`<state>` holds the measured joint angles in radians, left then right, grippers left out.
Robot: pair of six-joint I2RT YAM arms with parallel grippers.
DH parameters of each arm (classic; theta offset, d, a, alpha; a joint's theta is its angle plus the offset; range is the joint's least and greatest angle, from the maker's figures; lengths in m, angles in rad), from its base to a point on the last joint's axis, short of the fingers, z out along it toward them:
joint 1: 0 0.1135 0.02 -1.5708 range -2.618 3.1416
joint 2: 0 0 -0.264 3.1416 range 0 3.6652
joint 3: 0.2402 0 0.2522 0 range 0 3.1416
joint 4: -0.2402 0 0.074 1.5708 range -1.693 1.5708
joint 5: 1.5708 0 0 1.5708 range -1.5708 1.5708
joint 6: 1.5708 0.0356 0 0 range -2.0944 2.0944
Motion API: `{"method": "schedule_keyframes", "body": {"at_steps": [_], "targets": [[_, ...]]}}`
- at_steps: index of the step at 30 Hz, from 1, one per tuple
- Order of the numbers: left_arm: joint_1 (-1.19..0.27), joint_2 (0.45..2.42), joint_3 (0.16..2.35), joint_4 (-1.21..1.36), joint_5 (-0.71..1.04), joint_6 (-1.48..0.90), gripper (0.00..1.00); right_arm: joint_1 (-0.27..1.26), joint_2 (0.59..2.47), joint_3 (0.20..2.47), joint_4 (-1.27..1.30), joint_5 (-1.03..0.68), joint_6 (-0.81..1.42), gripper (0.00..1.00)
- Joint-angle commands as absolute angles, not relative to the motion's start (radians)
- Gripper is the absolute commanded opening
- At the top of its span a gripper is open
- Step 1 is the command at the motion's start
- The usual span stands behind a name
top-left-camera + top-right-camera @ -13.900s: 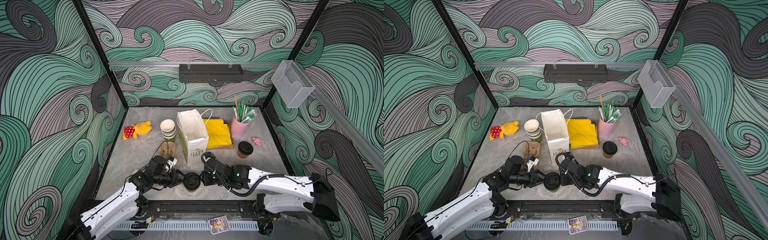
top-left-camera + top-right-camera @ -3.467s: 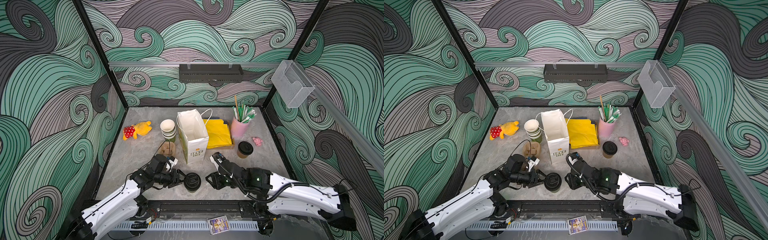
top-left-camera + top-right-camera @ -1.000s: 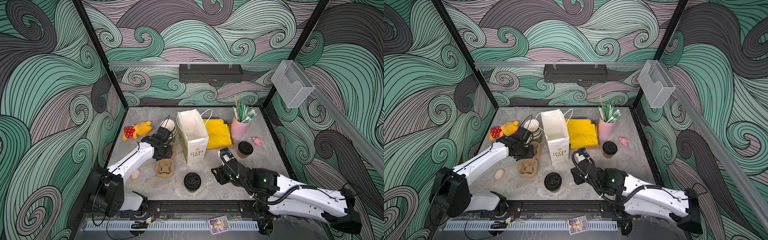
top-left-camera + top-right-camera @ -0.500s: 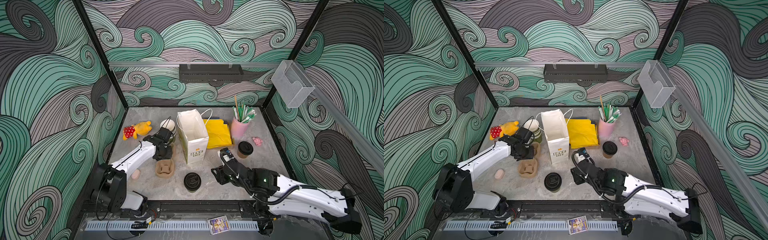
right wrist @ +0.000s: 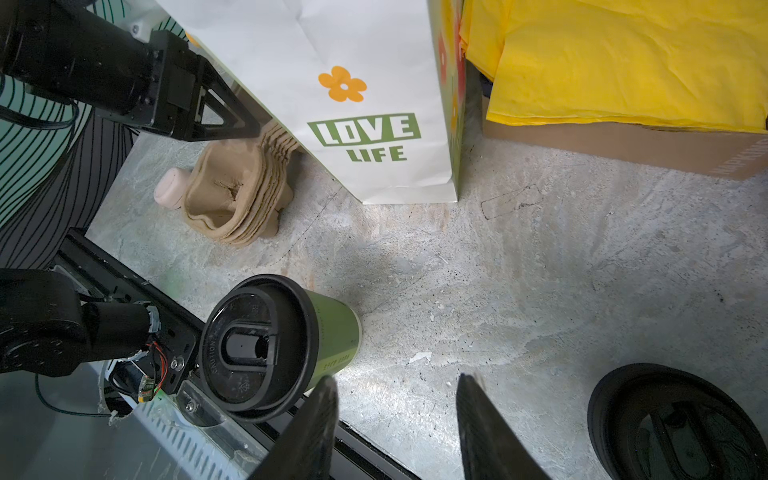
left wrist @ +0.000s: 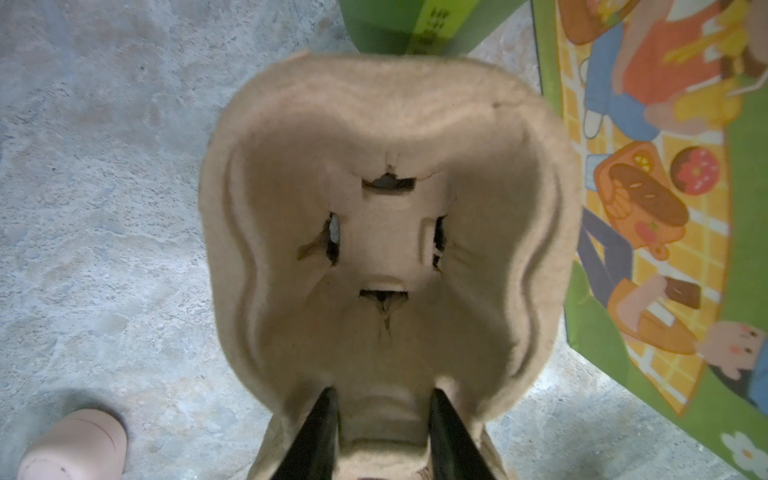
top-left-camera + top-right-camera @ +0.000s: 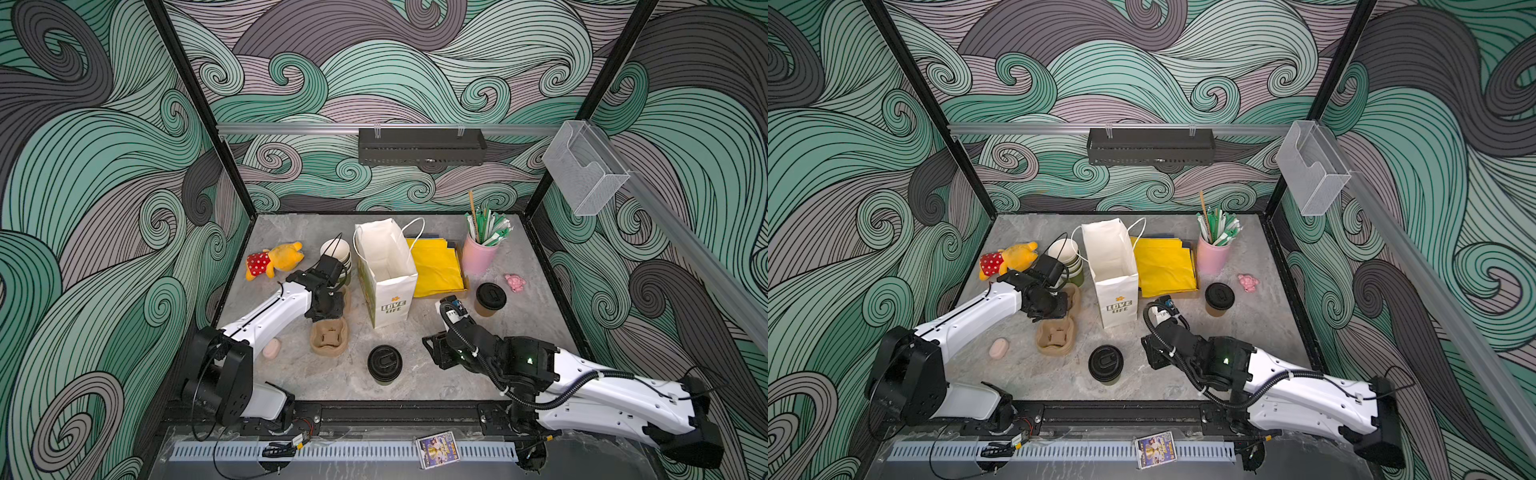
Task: Pack the takeout coffee
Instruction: 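Grip the top brown pulp carrier with the left gripper and lift it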
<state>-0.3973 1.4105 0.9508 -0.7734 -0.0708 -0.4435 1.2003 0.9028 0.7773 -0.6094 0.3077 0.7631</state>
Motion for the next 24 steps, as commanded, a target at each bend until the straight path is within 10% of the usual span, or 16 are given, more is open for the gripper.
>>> {"method": "schedule_keyframes", "body": {"at_steps": [1, 24], "targets": [[-0.397, 1.414, 0.971, -0.828, -0.091, -0.437, 0.36, 1.195, 0.9, 0.769, -0.625, 0.325, 0.777, 0.49], [-0.411, 1.414, 0.96, -0.826, -0.071, -0.449, 0.35, 1.195, 0.906, 0.77, -0.624, 0.321, 0.778, 0.49]]}}
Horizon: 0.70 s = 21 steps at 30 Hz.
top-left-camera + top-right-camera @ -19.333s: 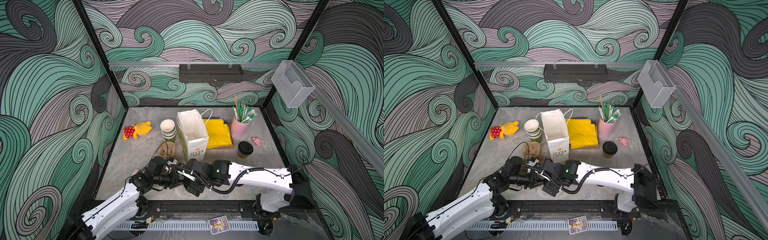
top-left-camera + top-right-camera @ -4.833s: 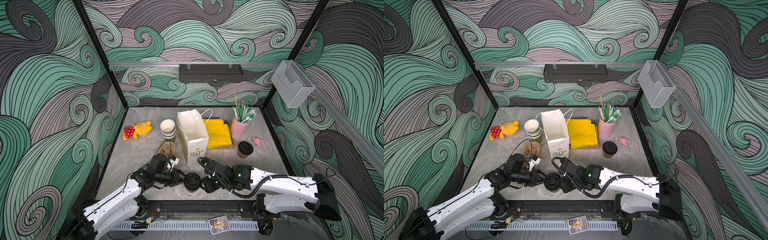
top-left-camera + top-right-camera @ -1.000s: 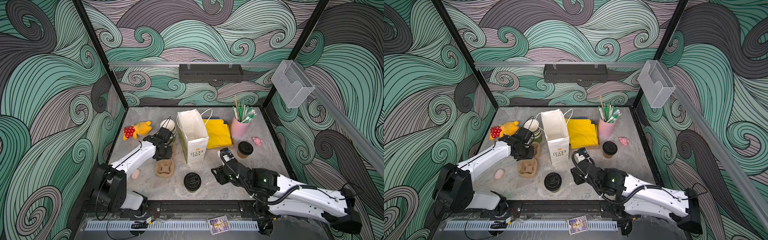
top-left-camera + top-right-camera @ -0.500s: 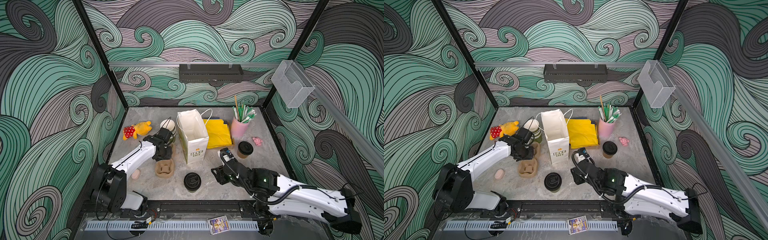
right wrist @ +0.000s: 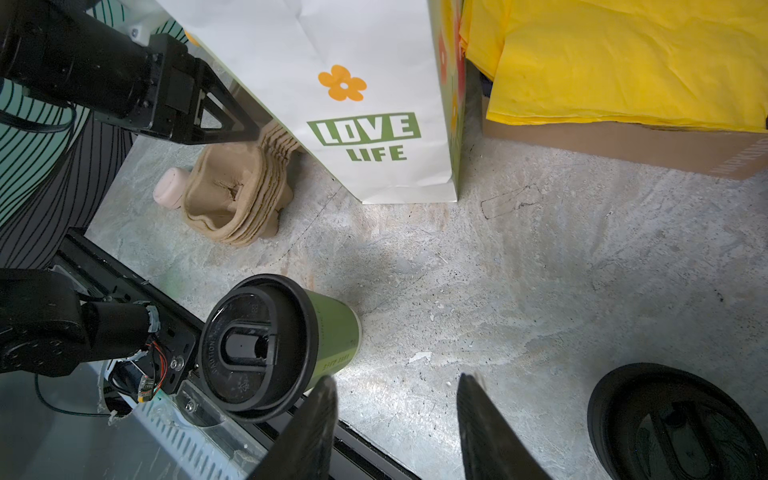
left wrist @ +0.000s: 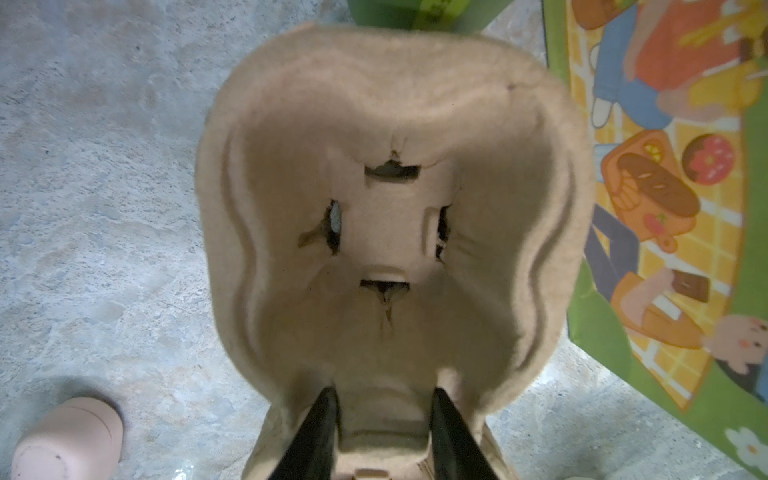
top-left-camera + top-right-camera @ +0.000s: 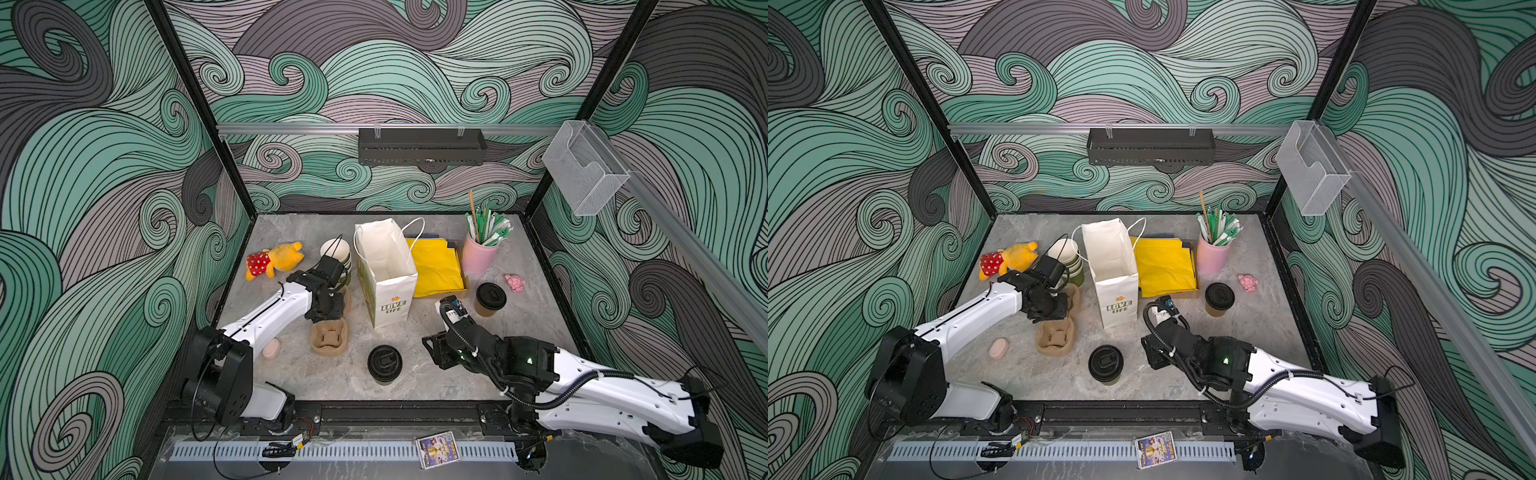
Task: Pack the takeout coffee
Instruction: 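Grip the top brown pulp carrier with the left gripper and lift it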
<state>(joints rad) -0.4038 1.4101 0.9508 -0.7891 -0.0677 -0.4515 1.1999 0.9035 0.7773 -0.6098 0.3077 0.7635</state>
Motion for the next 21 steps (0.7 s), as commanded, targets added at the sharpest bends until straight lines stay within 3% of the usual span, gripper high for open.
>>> {"method": "schedule_keyframes", "body": {"at_steps": [1, 10, 21], "targets": [[-0.412, 1.414, 0.961, -0.827, -0.071, -0.448, 0.34, 1.195, 0.907, 0.77, -0.623, 0.322, 0.778, 0.49], [-0.413, 1.395, 0.986, -0.855, -0.074, -0.446, 0.26, 1.196, 0.903, 0.769, -0.627, 0.323, 0.779, 0.49], [-0.414, 1.335, 1.025, -0.923, -0.08, -0.455, 0.1, 1.195, 0.892, 0.764, -0.63, 0.327, 0.781, 0.49]]}}
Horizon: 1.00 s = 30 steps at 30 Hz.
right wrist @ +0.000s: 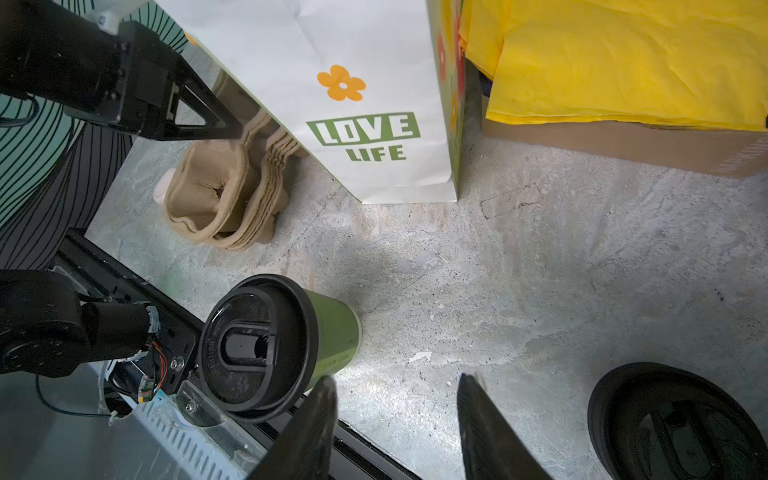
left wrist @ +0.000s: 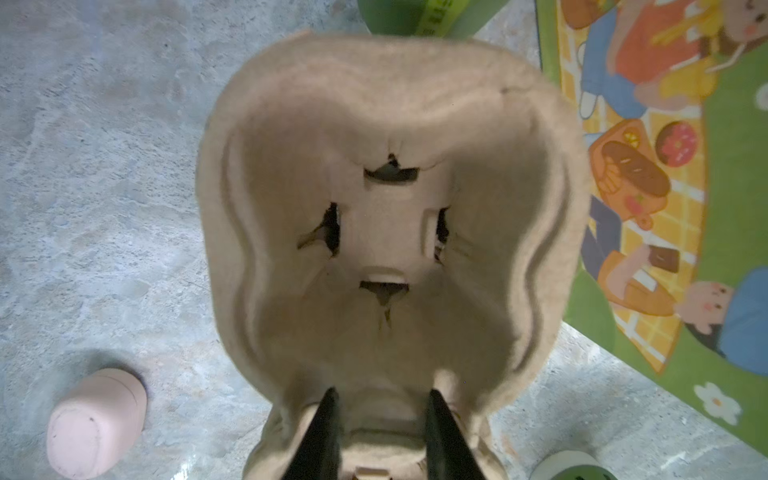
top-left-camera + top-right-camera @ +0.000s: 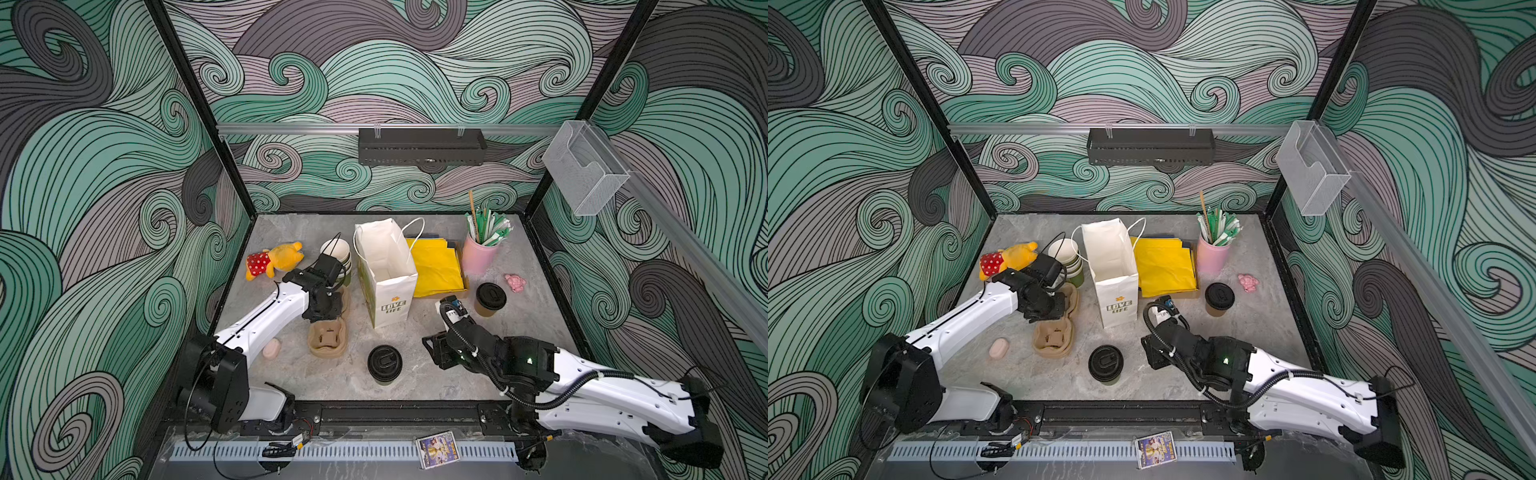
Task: Pack the takeout coffee
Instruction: 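Grip the top brown pulp carrier with the left gripper and lift it, then carry the carrier toward the white bag with left while right reaches over bag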
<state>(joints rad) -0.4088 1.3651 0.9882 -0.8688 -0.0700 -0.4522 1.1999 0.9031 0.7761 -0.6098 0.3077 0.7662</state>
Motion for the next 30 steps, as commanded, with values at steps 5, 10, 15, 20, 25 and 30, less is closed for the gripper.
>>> {"method": "schedule_keyframes", "body": {"at_steps": [5, 10, 15, 20, 25, 30], "targets": [[-0.414, 1.32, 1.035, -0.952, -0.077, -0.463, 0.09, 1.195, 0.888, 0.762, -0.63, 0.328, 0.779, 0.49], [-0.414, 1.288, 1.047, -0.986, -0.082, -0.472, 0.07, 1.196, 0.885, 0.762, -0.63, 0.328, 0.776, 0.5], [-0.414, 1.222, 1.069, -1.039, -0.068, -0.474, 0.04, 1.195, 0.882, 0.761, -0.63, 0.331, 0.773, 0.5], [-0.414, 1.153, 1.074, -1.111, -0.056, -0.479, 0.04, 1.194, 0.874, 0.758, -0.63, 0.332, 0.773, 0.5], [-0.415, 1.06, 1.063, -1.202, -0.027, -0.503, 0.04, 1.193, 0.861, 0.75, -0.63, 0.335, 0.775, 0.5], [-0.415, 0.942, 1.04, -1.26, 0.014, -0.529, 0.04, 1.193, 0.854, 0.749, -0.629, 0.338, 0.77, 0.5]]}}
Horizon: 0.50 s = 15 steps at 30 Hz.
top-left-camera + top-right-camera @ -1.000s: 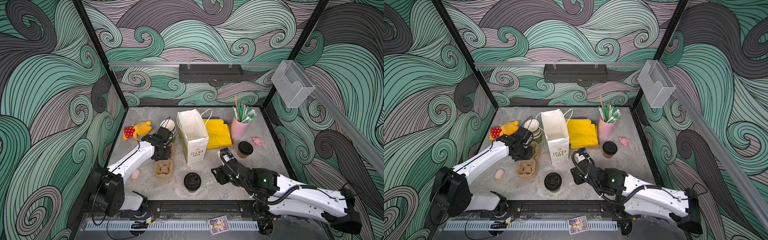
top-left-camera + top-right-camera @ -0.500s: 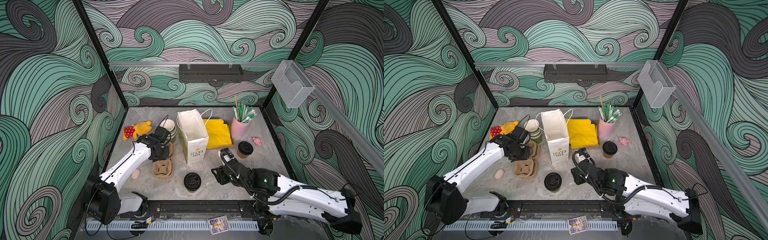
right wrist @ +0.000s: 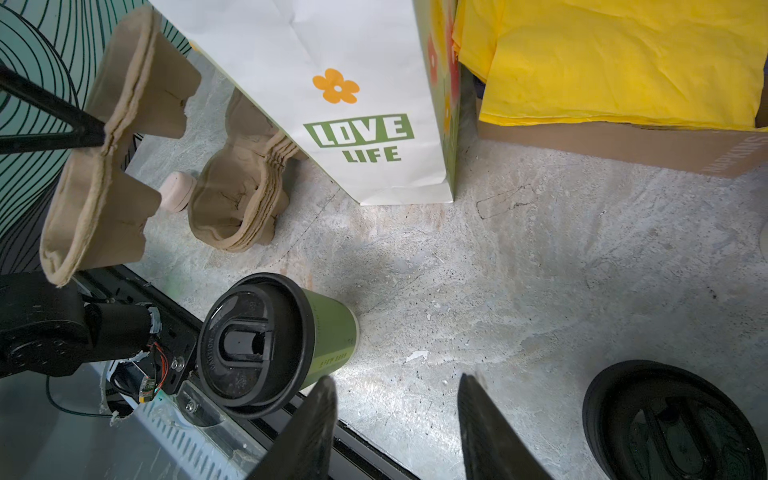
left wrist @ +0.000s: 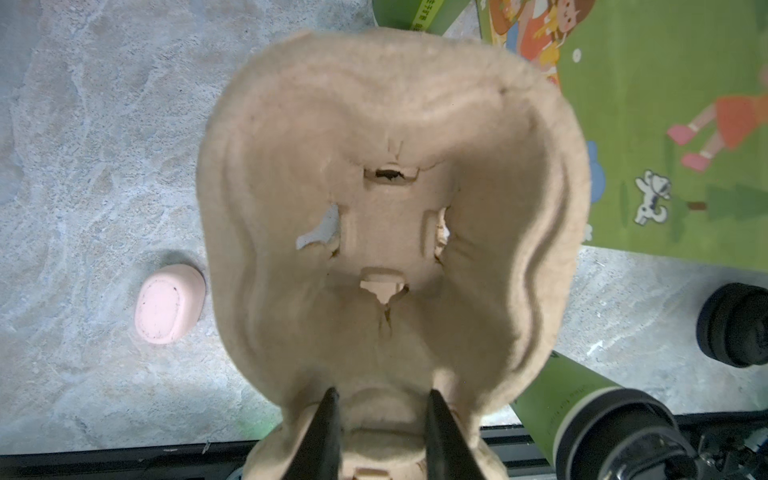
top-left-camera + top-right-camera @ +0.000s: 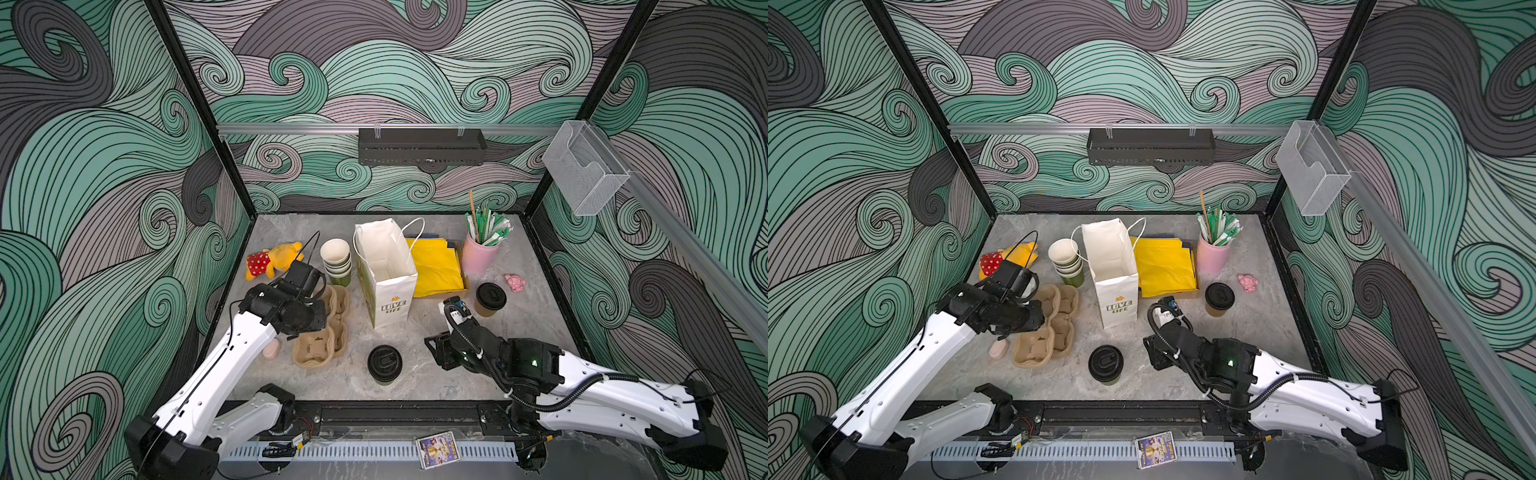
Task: Pack the takeout coffee
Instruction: 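Carry the carrier toward the white bag with left while right reaches over bag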
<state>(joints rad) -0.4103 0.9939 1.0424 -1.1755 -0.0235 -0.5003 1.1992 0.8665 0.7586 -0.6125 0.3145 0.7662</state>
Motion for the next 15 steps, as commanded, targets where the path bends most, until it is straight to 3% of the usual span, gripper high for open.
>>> {"method": "schedule_keyframes", "body": {"at_steps": [1, 15], "targets": [[-0.414, 0.916, 1.037, -1.267, 0.024, -0.543, 0.03, 1.193, 0.853, 0.75, -0.626, 0.337, 0.766, 0.5], [-0.424, 0.811, 1.183, -1.375, 0.21, -0.711, 0.0, 1.193, 0.802, 0.755, -0.65, 0.343, 0.743, 0.49]]}}
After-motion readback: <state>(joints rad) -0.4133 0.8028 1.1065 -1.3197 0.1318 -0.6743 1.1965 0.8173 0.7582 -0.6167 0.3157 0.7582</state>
